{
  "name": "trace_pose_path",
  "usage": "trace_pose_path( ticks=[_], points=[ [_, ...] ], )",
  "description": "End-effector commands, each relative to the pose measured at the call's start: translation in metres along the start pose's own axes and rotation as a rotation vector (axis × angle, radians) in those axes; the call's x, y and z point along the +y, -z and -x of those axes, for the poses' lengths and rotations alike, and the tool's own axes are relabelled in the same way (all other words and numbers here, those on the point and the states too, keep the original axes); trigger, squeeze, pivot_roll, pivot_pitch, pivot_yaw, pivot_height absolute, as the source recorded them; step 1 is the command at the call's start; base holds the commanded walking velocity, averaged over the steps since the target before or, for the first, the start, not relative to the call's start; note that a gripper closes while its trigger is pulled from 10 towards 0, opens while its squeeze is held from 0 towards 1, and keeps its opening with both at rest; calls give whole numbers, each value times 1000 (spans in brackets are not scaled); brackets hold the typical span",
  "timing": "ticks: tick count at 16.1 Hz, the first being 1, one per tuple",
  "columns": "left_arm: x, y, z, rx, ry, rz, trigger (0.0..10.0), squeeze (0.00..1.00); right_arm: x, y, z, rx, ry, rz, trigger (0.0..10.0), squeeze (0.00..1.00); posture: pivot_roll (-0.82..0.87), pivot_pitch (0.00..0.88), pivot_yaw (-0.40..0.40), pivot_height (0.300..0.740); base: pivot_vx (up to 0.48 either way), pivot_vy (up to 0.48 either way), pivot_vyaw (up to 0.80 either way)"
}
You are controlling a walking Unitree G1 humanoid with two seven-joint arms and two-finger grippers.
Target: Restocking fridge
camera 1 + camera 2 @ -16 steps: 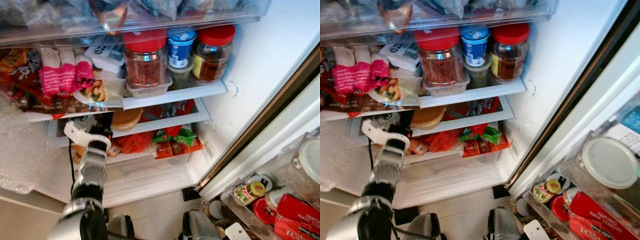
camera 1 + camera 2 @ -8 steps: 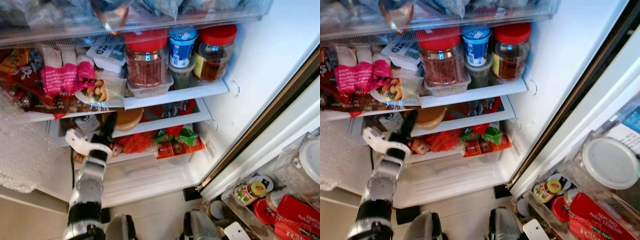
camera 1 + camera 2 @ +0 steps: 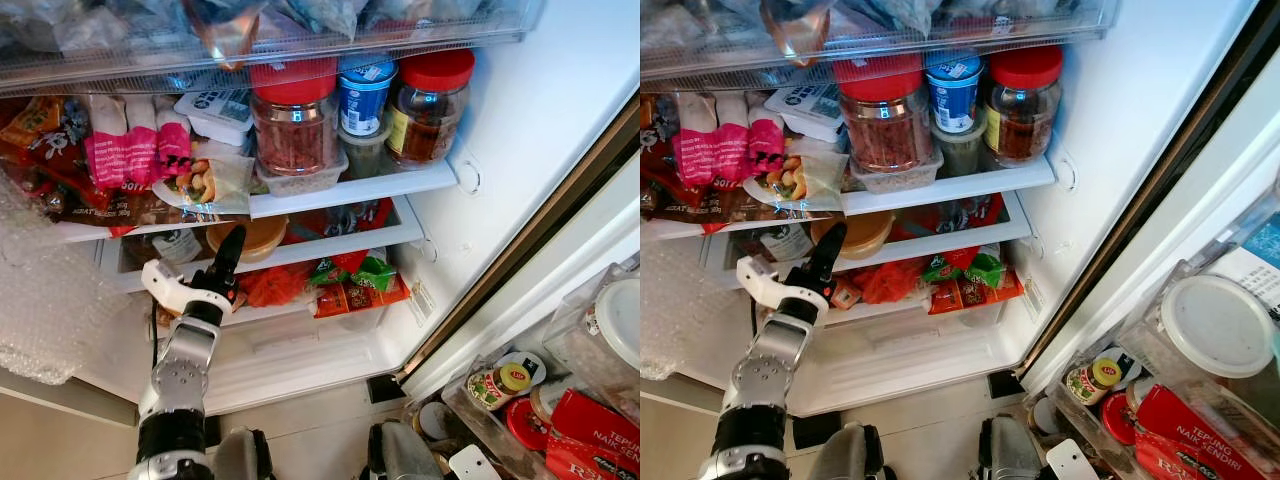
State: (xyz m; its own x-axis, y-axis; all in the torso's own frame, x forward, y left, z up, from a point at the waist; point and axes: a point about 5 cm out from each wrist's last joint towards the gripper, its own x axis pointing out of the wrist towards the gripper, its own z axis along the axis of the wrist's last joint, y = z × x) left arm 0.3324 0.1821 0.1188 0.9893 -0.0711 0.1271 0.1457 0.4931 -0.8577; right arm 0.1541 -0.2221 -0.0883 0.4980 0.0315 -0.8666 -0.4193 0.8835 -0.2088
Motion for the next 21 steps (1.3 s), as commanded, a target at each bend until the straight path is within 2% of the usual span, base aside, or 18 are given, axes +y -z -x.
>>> trace_pose_path(
  ticks=[1, 9, 12, 16, 20, 21],
  points=[
    [1, 4, 0, 18, -8, 12, 10000, 0, 7, 14, 2, 45, -18, -5, 10000, 0, -183, 171, -15, 643, 0, 0, 0],
    [-7, 15, -28, 40, 20, 20, 10000, 0, 6, 15, 3, 52, -13, 8, 10000, 0, -198, 164, -17, 643, 0, 0, 0],
    [-7, 18, -31, 55, 25, 13, 10000, 0, 6, 16, 3, 52, -7, 3, 10000, 0, -201, 170, -15, 643, 0, 0, 0],
    [-5, 14, -25, 70, 57, -23, 10000, 0, 6, 16, 3, 53, -6, 0, 10000, 0, -193, 177, -15, 643, 0, 0, 0],
    [-3, 6, -4, 94, 81, -169, 10000, 0, 6, 16, 3, 50, -3, -6, 10000, 0, -185, 180, -6, 643, 0, 0, 0],
    [-5, 3, 5, 93, 88, -246, 10000, 0, 6, 16, 3, 49, -1, -9, 10000, 0, -178, 180, -4, 643, 0, 0, 0]
  ],
)
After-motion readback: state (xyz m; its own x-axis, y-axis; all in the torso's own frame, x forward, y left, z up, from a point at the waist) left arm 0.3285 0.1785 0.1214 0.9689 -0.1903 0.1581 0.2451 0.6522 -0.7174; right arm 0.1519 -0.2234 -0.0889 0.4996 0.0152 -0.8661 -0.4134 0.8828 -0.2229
